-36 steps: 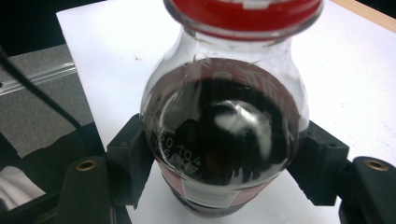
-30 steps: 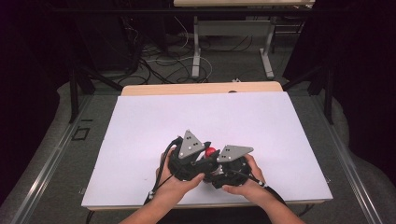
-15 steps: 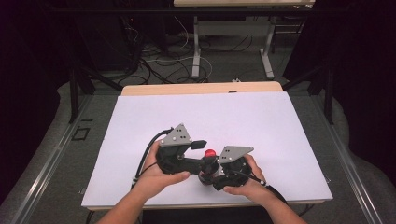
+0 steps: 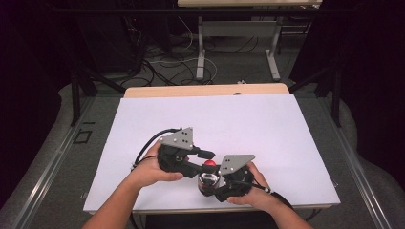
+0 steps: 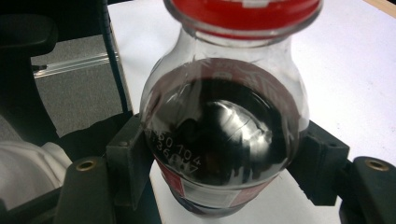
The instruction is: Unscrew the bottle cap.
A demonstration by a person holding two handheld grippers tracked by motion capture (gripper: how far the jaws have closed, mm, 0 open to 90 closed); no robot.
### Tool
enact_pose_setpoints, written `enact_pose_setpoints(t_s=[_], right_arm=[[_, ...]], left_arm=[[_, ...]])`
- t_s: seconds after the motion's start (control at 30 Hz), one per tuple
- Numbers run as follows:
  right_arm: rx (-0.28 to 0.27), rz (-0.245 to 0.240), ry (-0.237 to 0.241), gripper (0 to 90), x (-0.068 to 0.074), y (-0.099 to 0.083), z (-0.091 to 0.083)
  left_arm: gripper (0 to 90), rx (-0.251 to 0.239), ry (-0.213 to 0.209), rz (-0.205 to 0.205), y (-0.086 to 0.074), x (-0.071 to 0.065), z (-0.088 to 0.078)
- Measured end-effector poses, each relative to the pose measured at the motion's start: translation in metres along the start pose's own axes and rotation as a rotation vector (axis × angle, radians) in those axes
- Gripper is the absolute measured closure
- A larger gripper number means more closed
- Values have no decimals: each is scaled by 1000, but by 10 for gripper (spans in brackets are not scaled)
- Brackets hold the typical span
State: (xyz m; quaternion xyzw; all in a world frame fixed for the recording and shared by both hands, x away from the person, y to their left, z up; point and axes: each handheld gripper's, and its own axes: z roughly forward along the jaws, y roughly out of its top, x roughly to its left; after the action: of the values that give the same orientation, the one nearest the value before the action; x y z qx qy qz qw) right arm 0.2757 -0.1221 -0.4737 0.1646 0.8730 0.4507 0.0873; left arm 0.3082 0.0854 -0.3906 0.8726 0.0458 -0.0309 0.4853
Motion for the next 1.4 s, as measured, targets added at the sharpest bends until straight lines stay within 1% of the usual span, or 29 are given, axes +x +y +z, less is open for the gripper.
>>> enact_pose_setpoints(t_s=[0.1,0.17,0.23,0.27,0.3,0.33,0.4,0.47,0.5,0.53,0.57,0.6,0.63,0.67,0.7,0.77,0.83,0.9,0.93,1.03,1.1,1.13,1.17,1.2,1.27,1.3,1.33,1.37,1.4], right_arm=[[4,-3,13,303,0,0,0],[4,-1,9,304,0,0,0],[-2,0,-2,304,-1,-1,0],[-2,13,-21,304,-2,-1,0],[-2,13,-21,304,-2,-1,0],[4,33,-36,304,-3,-1,0],[8,41,-42,304,-4,-1,0],[18,60,-58,304,-5,-1,0],[12,64,-68,304,-7,-2,0],[16,74,-75,304,-7,-2,0],[7,93,-104,304,-8,-2,0],[7,93,-104,304,-8,-2,0],[22,104,-115,304,-9,-2,-1],[21,114,-131,304,-9,-2,-1],[21,114,-131,304,-9,-2,-1],[21,124,-156,304,-9,-3,0],[20,128,-168,304,-10,-3,1],[20,140,-169,304,-10,-3,1],[27,147,-154,304,-11,-3,0],[16,141,-153,303,-12,-3,-2],[17,131,-152,303,-12,-3,-2],[18,131,-151,302,-12,-3,-2],[21,135,-150,302,-13,-3,-2],[19,147,-140,302,-13,-4,-1],[16,138,-138,302,-13,-4,-1],[19,132,-116,302,-12,-4,-2],[19,132,-116,302,-12,-4,-2],[15,115,-106,302,-11,-2,-3],[-1,107,-113,302,-10,-2,-2]], left_arm=[[614,3,-15,20,0,1,0],[618,-1,-6,16,-1,1,0],[621,-8,26,11,-1,-1,2],[623,-10,48,7,-1,-2,2],[623,-5,70,11,-1,-3,3],[623,-7,90,-4,0,-4,4],[623,-14,140,-32,0,-8,7],[624,-31,207,-77,1,-13,12],[624,-26,240,-86,2,-15,13],[624,-36,280,-113,3,-19,16],[624,-39,312,-129,4,-21,18],[624,-37,342,-146,5,-24,20],[624,-40,379,-163,6,-26,22],[624,-51,409,-195,6,-29,25],[624,-59,453,-216,6,-32,28],[624,-63,521,-241,7,-38,35],[624,-70,572,-270,9,-43,40],[624,-68,594,-267,10,-44,41],[623,-70,597,-265,11,-45,42],[619,-79,589,-266,12,-44,41],[605,-75,570,-275,12,-43,38],[563,-85,574,-283,12,-43,35],[533,-90,580,-272,12,-42,30],[473,-97,570,-274,12,-41,25],[447,-107,519,-266,12,-38,13],[438,-114,492,-257,12,-36,6],[438,-125,464,-237,11,-34,1],[438,-119,424,-220,11,-31,-4],[439,-102,375,-195,10,-28,-7]])
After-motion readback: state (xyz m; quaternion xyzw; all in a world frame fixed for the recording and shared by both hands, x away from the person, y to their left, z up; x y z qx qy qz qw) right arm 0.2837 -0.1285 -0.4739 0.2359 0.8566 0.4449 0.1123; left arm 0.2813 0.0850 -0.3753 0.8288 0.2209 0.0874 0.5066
